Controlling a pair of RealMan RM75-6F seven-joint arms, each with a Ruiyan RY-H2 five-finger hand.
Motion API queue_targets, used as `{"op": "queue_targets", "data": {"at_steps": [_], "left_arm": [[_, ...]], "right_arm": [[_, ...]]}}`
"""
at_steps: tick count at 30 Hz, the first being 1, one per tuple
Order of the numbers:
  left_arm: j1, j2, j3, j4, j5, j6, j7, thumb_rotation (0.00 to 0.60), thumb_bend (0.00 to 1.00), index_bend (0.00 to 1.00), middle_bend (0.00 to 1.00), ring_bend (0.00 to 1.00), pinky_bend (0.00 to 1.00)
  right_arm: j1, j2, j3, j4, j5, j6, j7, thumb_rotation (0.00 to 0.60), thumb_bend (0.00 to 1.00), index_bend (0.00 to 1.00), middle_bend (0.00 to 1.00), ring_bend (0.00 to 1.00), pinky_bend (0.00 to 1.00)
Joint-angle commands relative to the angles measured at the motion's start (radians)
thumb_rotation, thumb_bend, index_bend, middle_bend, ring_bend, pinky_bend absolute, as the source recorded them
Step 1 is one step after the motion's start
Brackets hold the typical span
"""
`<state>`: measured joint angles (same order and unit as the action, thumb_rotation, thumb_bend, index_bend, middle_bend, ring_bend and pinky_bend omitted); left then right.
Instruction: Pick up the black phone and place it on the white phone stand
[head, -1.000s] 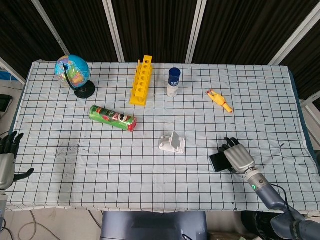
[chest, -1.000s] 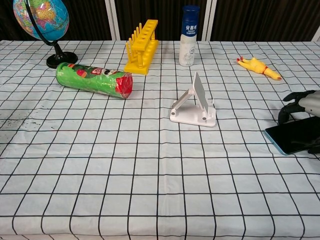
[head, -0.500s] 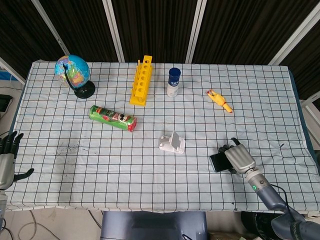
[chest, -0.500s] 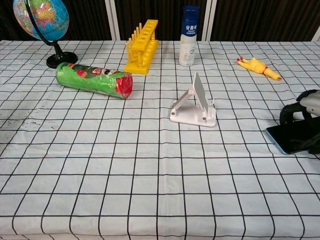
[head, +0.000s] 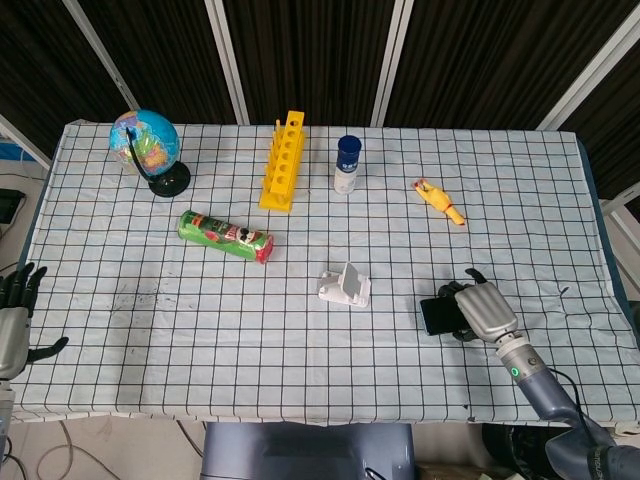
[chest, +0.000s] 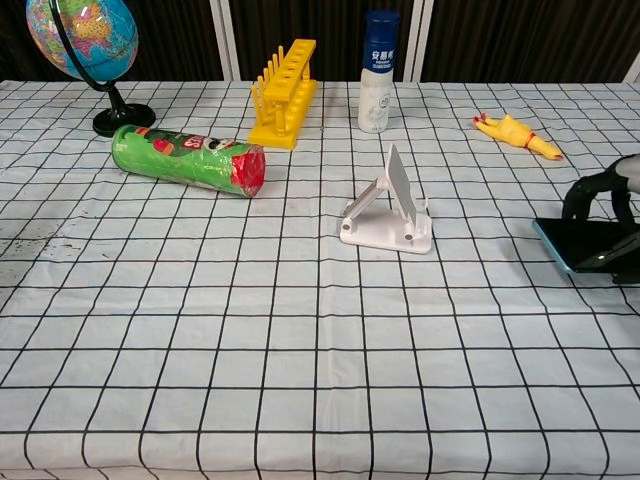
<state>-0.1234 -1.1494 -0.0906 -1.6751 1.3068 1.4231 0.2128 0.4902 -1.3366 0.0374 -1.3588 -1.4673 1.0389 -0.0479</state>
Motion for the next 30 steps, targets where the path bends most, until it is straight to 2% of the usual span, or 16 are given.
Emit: {"op": "queue_targets", "data": {"at_steps": [1,10,18,22,30], "left_arm": [[0.0,0.001,0.0,-0.002,-0.001,-0.001,-0.001,0.6,0.0,0.0,0.0,0.0,0.0],[0.0,0.002,-0.001,-0.004,-0.003,-0.002,-0.003,0.6,0.0,0.0,0.0,0.0,0.0],[-0.001,0.002,0.002,-0.002,0.004,-0.002,0.0,0.6,0.0,0.0,0.0,0.0,0.0],[-0.002,0.002,0.003,0.0,0.005,-0.003,-0.003,0.6,0.0,0.0,0.0,0.0,0.0],[-0.003,0.005,0.003,0.0,0.007,-0.007,-0.015,0.6,0.0,0.0,0.0,0.0,0.0]], "right_arm": [[-0.014,0.019,0.034,-0.07,0.064,0.001,0.067,0.6,0.26,0.75,0.73,0.54,0.17],[-0.034,0.078,0.156,-0.279,0.339,-0.07,0.253,0.6,0.26,0.75,0.74,0.55,0.17],[-0.034,0.101,0.252,-0.367,0.529,-0.091,0.344,0.6,0.25,0.75,0.74,0.55,0.17],[-0.032,0.097,0.287,-0.385,0.572,-0.073,0.361,0.6,0.25,0.75,0.74,0.55,0.17],[-0.045,0.02,0.324,-0.384,0.533,0.017,0.416,0.6,0.25,0.75,0.74,0.55,0.17]]}}
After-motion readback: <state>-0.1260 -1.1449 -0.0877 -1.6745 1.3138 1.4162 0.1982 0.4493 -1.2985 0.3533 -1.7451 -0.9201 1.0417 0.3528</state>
